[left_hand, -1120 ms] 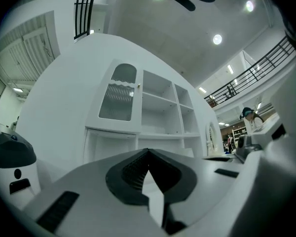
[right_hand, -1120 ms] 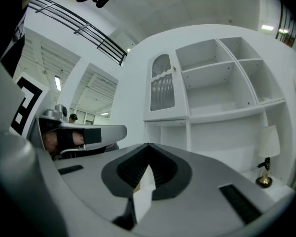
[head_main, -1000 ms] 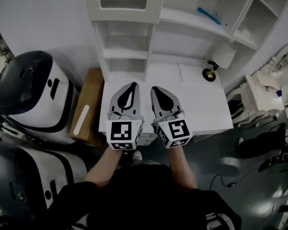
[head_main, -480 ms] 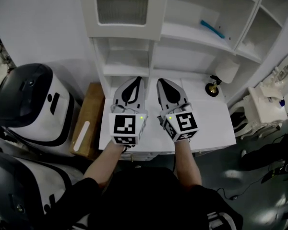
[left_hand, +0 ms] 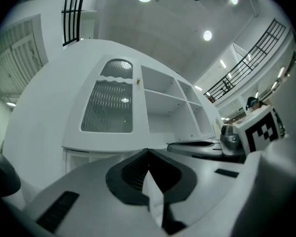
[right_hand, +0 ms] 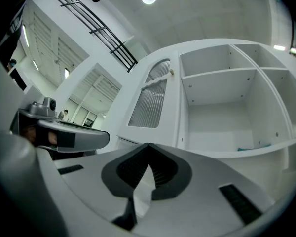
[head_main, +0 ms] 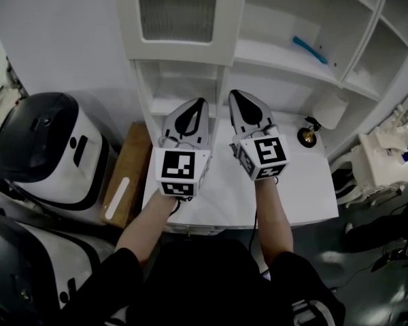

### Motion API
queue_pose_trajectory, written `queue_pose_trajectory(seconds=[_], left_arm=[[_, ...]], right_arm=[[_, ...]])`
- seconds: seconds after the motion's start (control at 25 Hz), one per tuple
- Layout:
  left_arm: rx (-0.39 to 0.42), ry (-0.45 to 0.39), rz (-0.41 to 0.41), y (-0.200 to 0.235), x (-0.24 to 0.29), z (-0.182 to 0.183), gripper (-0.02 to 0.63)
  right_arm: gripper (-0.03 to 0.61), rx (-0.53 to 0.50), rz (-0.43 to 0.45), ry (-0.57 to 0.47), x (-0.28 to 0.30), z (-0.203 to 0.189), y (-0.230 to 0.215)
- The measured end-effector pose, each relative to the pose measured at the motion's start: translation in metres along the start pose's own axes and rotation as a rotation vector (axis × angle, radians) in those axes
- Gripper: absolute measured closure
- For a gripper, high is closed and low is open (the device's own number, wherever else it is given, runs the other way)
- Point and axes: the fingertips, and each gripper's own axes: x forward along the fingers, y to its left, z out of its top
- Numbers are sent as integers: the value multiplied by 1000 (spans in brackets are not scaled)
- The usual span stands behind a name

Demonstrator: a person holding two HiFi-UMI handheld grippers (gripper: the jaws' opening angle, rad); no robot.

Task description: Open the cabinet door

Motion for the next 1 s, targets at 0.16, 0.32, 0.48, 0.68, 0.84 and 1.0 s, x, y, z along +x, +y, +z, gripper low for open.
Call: queue_pose_trajectory(seconds=[0.16, 0.32, 0.48, 0.68, 0.84, 1.0], left_arm=[[-18, 15, 5, 3, 14, 1, 603], [-13, 33, 14, 10, 30, -1, 603], [10, 26, 14, 18, 46, 2, 603], [4, -2, -1, 25, 67, 1, 603], [-30, -25, -8, 35, 83, -7, 603], [-42, -16, -29, 40, 95, -18, 603]], right_arm=[[560, -42, 9, -28, 17, 13, -11], [560, -50, 31, -55, 33, 25, -21], [558, -70, 55, -75, 49, 30, -32], [443, -41, 121, -85, 68, 32, -40], [425, -6, 133, -121, 85, 33, -57], [400, 49, 172, -135, 101, 31, -70]])
